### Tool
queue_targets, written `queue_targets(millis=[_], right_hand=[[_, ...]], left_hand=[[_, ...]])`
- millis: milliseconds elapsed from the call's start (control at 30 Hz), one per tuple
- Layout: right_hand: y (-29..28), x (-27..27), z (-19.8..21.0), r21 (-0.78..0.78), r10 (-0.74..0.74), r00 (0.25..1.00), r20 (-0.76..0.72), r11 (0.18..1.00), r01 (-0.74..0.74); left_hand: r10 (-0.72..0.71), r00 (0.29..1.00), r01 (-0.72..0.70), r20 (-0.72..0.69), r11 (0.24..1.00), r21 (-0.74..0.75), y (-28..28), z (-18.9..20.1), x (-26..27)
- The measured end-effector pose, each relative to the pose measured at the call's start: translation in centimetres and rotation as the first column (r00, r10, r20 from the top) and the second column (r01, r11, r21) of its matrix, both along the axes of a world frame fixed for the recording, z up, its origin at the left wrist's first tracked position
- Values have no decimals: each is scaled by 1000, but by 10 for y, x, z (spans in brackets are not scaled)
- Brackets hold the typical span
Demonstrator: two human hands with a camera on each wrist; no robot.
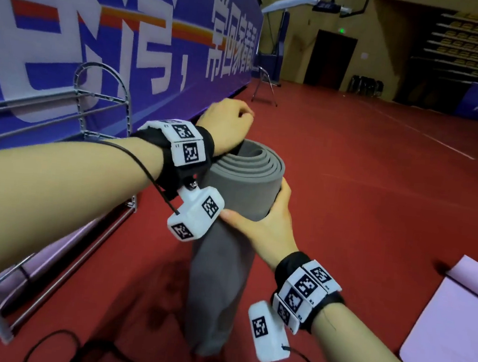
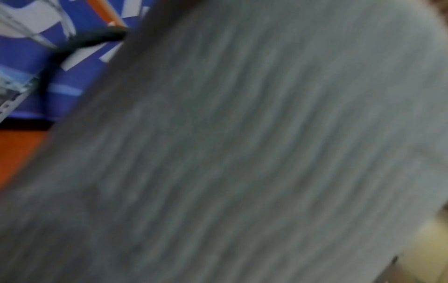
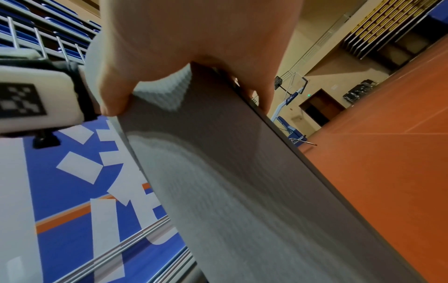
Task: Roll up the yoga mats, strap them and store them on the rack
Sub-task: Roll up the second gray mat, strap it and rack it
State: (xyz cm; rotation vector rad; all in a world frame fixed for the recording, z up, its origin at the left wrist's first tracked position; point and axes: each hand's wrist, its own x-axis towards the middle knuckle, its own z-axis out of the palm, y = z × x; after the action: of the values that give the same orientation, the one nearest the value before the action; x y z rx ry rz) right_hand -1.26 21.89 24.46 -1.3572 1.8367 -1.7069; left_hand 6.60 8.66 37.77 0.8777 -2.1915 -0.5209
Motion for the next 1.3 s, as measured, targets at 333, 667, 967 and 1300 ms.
queue_targets(millis=[333, 667, 967, 1300], right_hand=[[-11, 1, 16, 74, -127, 992, 15, 989, 125], [-10, 21, 19, 49, -146, 989, 9, 988, 146], [6, 16, 27, 34, 70, 991, 111, 997, -74], [8, 2, 42, 150, 205, 972, 113, 964, -221]], left_hand=[[-96, 856, 193, -508, 971, 143, -22, 3, 95], [-357, 922, 363, -147, 931, 18, 28, -55, 73], [-3, 975, 30, 224, 993, -117, 53, -36, 51], [5, 918, 10, 397, 999, -37, 44, -17, 30]])
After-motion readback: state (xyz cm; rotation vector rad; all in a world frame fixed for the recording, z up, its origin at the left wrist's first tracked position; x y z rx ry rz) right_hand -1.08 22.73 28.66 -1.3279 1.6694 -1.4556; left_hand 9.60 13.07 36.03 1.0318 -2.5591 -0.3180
